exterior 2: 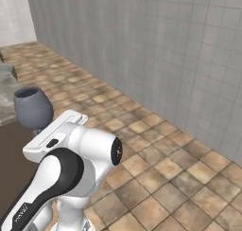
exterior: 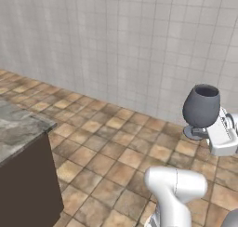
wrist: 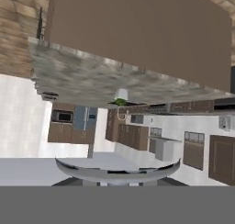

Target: Retrieve the wine glasses from the counter and place one next to each plate.

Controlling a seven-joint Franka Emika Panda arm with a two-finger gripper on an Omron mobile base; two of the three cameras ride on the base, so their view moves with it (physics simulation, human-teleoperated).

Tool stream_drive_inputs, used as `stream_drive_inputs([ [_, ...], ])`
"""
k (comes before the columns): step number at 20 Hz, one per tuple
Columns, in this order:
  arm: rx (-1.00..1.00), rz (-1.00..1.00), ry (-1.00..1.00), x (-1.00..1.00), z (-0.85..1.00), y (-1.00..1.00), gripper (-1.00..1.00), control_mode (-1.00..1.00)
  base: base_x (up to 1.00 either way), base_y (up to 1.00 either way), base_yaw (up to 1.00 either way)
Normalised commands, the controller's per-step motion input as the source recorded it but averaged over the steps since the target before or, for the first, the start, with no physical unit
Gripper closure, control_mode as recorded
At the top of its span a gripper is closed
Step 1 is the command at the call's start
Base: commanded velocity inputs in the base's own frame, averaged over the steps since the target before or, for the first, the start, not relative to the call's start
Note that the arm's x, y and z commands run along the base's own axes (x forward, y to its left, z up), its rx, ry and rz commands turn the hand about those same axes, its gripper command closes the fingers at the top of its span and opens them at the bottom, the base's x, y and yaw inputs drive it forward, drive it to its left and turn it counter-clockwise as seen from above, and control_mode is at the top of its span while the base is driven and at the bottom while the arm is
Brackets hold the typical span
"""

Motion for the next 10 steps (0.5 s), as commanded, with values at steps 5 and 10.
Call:
stream_drive_inputs([
  [5, 0.0, 0.0, 0.0, 0.0, 0.0, 0.0, 1.0, 1.0, 1.0, -1.0, 0.06],
  [10, 0.0, 0.0, 0.0, 0.0, 0.0, 0.0, 1.0, 1.0, 1.0, -0.92, 0.28],
])
